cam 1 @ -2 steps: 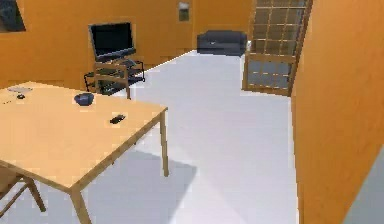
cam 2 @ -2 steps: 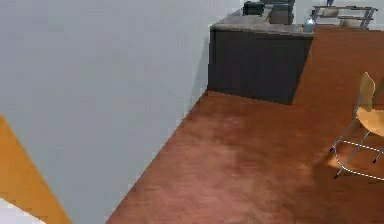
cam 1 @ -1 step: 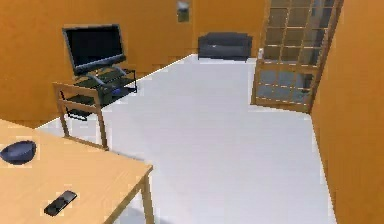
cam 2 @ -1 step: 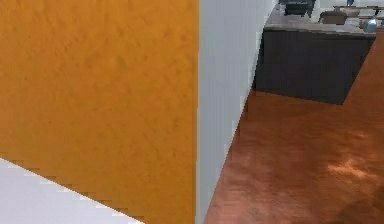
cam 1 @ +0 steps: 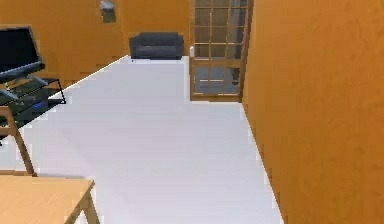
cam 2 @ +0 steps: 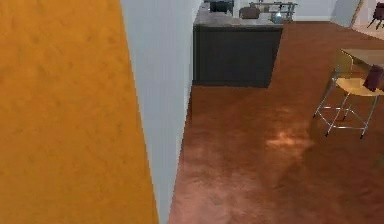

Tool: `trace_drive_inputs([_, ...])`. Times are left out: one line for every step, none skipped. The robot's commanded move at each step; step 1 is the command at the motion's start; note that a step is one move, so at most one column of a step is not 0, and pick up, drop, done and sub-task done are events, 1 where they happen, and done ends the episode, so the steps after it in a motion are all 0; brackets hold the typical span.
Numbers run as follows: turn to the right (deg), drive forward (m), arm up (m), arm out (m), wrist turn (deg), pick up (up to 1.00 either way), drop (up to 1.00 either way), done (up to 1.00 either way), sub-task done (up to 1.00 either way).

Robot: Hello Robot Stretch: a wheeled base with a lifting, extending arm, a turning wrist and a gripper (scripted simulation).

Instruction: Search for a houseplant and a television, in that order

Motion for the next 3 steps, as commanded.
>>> trace_drive_inputs([0.0,1.00,0.00,0.00,0.0,0.00,0.00,0.00,0.00])
trace_drive_inputs([42.0,0.00,0.00,0.00,0.0,0.00,0.00,0.00,0.00])
trace_drive_inputs([0.0,0.05,0.00,0.00,0.0,0.00,0.00,0.00,0.00])
